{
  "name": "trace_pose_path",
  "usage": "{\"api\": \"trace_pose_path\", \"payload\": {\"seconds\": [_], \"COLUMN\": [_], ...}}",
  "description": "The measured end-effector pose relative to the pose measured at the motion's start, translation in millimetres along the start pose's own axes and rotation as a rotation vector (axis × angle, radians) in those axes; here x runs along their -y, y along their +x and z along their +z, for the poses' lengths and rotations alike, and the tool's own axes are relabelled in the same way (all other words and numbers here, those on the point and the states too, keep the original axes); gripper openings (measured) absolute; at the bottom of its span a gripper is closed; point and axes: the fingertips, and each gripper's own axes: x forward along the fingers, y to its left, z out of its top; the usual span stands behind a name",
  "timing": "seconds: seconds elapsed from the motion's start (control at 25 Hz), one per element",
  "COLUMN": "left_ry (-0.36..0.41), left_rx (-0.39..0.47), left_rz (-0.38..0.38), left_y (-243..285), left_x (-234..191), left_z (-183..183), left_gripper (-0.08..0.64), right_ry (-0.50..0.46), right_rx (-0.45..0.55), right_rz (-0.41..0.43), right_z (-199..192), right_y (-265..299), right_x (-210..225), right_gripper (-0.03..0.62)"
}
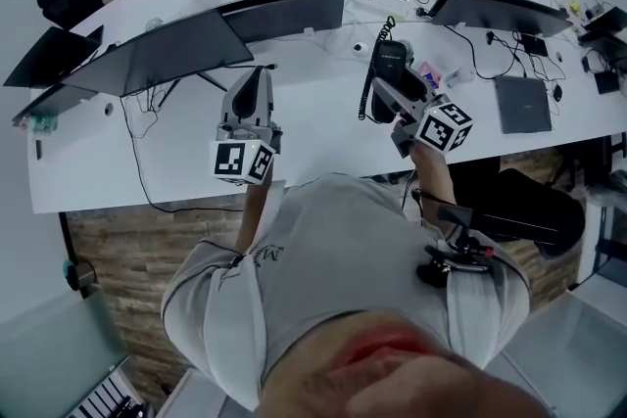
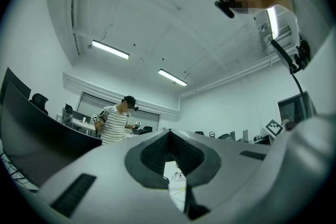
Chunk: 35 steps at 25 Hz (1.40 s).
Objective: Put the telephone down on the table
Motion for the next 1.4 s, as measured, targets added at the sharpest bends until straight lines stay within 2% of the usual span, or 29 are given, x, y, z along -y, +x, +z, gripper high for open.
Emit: {"api": "trace_pose_path", "payload": {"seconds": [0.24,0.84,1.2,1.4], "left_ry": [0.000,-0.010,-0.006,0.002], "left_rx": [-0.010,-0.024,-0.032,-0.033], "left_rz": [-0.003,0.060,0.079,0.083], "left_y": [-3,-19,-24,-24], "left_x": [3,-5,-9,-12], "left_z": [-3,-10,-14,-12], "left_gripper": [0.009,0.009,0.009,0.009], "right_ry": [-0.046,0.099,0.124,0.148], "right_rx": [-0.107,-0.325,-0.479,-0.602], "right_rz": [-0.047,-0.124,-0.174,-0.215], "right_z": [-35,-156,-229,-288], "right_y": [7,10,2,-5], "right_x": [20,84,121,146], "right_gripper": [0.325,0.325,0.325,0.325]}}
